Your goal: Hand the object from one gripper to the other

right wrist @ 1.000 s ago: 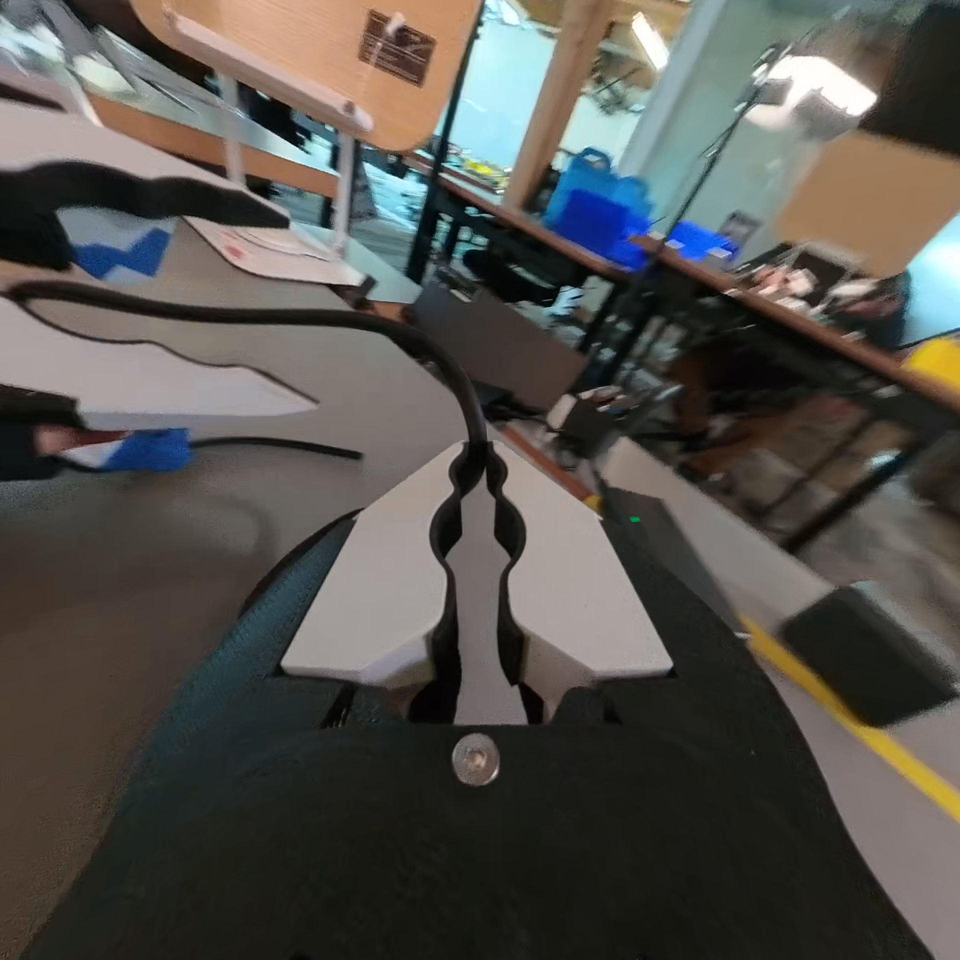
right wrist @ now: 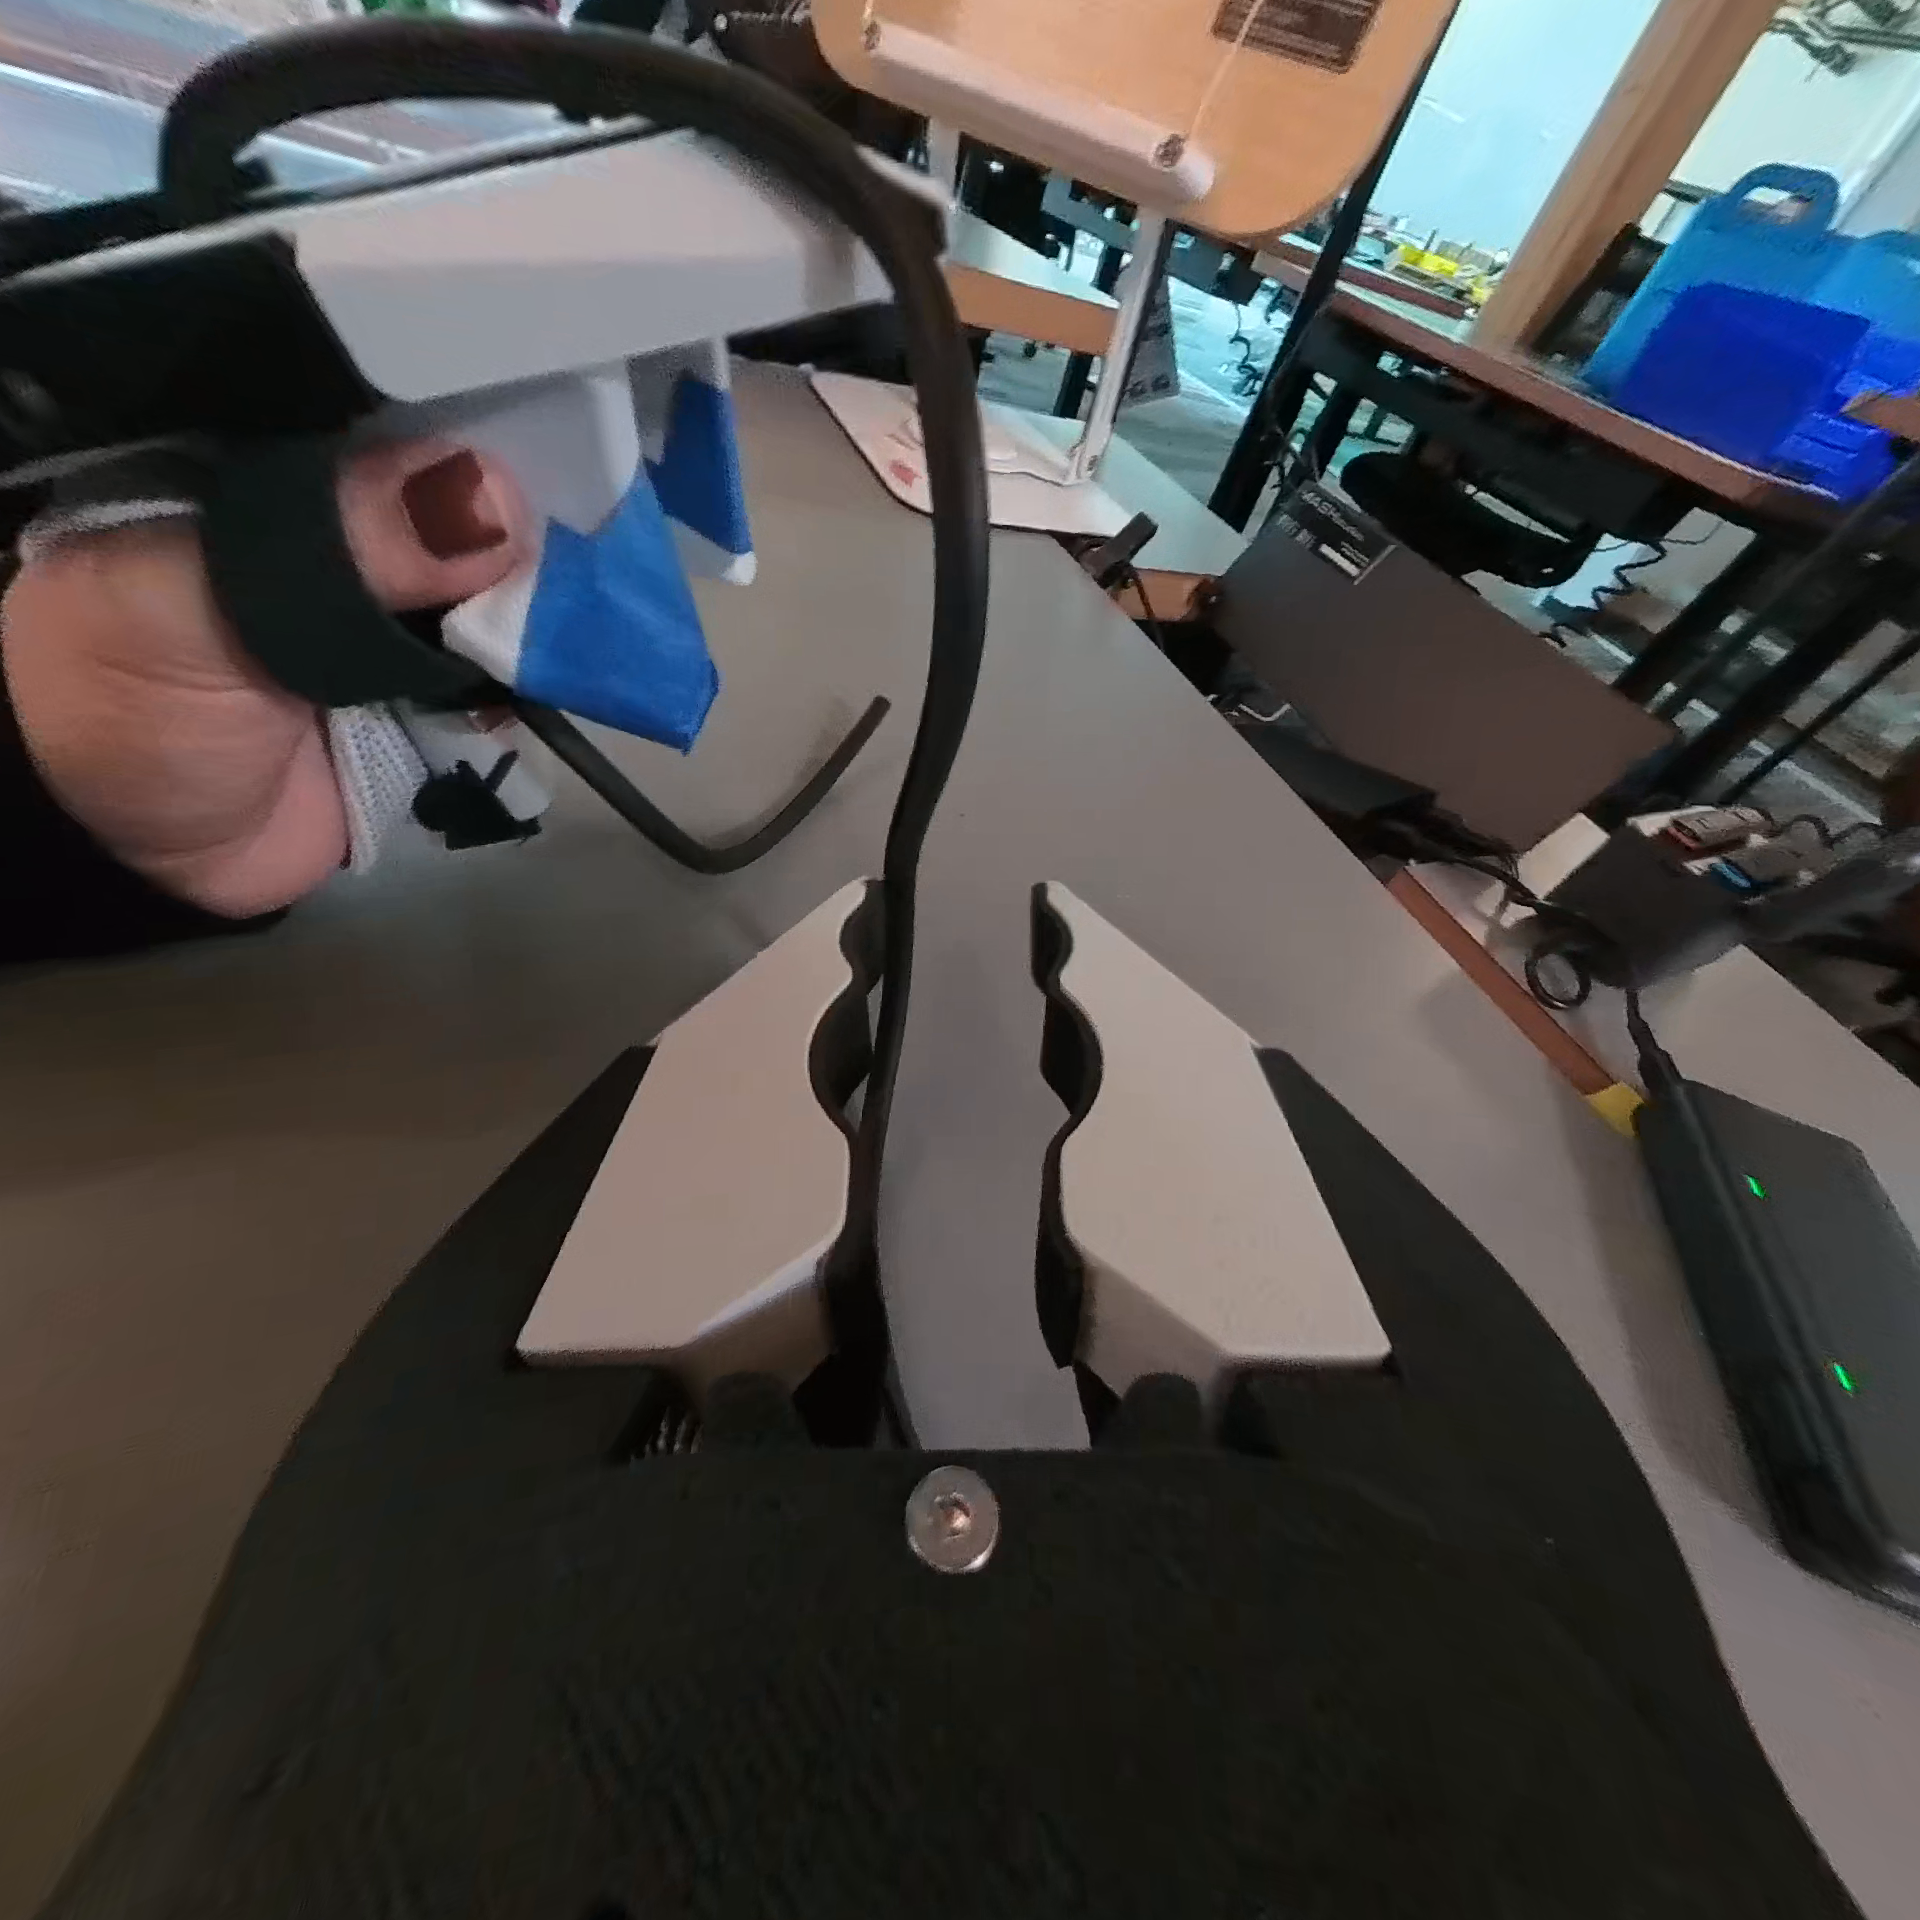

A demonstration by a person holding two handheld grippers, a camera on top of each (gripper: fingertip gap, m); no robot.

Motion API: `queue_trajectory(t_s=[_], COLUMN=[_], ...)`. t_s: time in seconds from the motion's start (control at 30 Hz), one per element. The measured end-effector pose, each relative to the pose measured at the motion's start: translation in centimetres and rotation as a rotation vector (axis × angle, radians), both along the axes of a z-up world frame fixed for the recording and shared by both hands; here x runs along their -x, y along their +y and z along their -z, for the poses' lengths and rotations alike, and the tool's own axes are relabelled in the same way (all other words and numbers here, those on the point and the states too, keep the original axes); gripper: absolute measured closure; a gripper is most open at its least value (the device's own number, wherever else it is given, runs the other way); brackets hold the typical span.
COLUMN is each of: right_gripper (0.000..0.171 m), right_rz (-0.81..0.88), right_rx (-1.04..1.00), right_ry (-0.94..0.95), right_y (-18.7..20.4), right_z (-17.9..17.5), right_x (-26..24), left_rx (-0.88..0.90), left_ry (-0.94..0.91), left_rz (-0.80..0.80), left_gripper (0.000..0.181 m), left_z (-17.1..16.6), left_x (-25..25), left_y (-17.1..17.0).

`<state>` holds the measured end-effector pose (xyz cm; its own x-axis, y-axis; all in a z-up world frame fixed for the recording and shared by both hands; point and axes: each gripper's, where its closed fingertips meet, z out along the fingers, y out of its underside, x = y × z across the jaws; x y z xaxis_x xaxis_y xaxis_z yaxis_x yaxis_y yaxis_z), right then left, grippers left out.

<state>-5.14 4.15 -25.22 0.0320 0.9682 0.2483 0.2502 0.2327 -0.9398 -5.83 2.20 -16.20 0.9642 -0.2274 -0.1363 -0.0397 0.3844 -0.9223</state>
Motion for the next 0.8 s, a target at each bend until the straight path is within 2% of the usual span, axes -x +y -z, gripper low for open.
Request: queue_trajectory(t_s=[0.13,0.2,0.37,0.43,0.5,0.6,0.7,0.8], right_gripper=[0.156,0.167,0.168,0.168,0.168,0.168,0.168,0.168], right_rz=[-0.026,-0.037,0.032,0.094,0.171,0.228,0.231,0.181], right_rx=[-0.040,-0.055,-0.097,-0.129,-0.178,-0.298,-0.407,-0.489], right_ry=[-0.023,-0.031,-0.018,0.018,0.065,0.127,0.166,0.168], right_y=[-0.6,-0.9,0.1,1.0,2.2,2.7,2.1,0.9], right_z=[0.3,0.5,0.1,-0.7,-1.8,-3.3,-4.2,-4.2], right_x=[0.1,0.2,0.0,-0.4,-0.9,-1.7,-1.8,-1.5], left_rx=[0.000,0.005,0.037,0.060,0.097,0.138,0.133,0.117], left_ry=[-0.016,-0.012,0.023,0.060,0.086,0.092,0.107,0.144], left_rz=[0.050,0.064,0.032,0.024,0.032,0.106,0.190,0.225], left_gripper=[0.176,0.176,0.169,0.163,0.143,0.127,0.126,0.136], left_z=[0.0,0.2,0.8,1.2,1.8,2.6,2.6,2.5], left_x=[-0.6,-0.9,-0.9,-1.1,-1.5,-2.8,-4.4,-5.3], left_y=[0.0,0.1,0.5,0.7,1.2,1.7,1.4,1.1])
